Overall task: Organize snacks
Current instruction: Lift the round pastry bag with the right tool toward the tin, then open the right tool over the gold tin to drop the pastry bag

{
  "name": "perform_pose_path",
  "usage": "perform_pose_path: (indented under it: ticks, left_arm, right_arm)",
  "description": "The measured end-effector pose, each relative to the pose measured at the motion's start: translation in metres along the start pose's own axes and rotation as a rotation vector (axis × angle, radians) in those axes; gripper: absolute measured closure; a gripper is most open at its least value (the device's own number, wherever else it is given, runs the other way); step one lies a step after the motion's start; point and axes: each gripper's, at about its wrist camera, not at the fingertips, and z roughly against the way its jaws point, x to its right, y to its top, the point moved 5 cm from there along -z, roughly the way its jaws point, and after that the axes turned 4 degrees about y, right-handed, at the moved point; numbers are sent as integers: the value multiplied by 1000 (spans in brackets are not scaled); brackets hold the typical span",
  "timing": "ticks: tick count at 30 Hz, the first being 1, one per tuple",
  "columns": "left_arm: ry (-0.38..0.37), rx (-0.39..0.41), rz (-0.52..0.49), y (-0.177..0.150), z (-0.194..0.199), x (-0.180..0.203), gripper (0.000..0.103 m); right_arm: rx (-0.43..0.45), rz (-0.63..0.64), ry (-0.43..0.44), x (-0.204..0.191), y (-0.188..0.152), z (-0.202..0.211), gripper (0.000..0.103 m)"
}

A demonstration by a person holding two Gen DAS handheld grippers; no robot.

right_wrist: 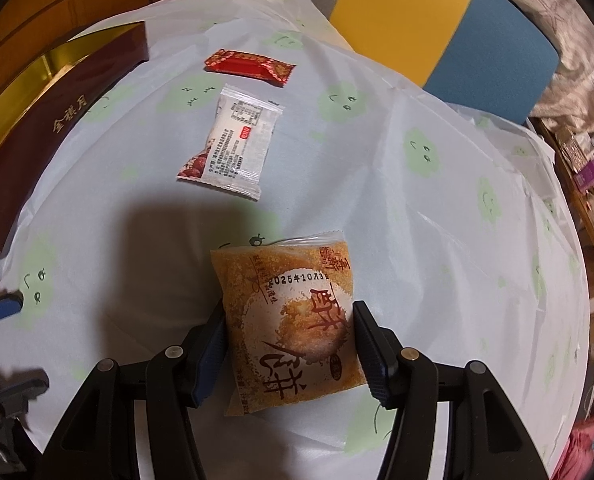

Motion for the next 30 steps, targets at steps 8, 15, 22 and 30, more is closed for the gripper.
perform_pose_path:
  ticks: [8,15,22,30]
  left_arm:
    - [-9,14,9,-2,1,0,51]
    - [-13,16,16,-1,1,0,51]
    - [-20,19,20,-1,1,-1,51]
    - [-34,23,28,-1,1,-2,51]
  right_arm:
    - [-38,-65,59,-1,6,7,44]
    - [13,-7,202,-35,34,31,44]
    - [90,176,375,-108,74,71,44]
    - [109,329,495,-186,103,87,44]
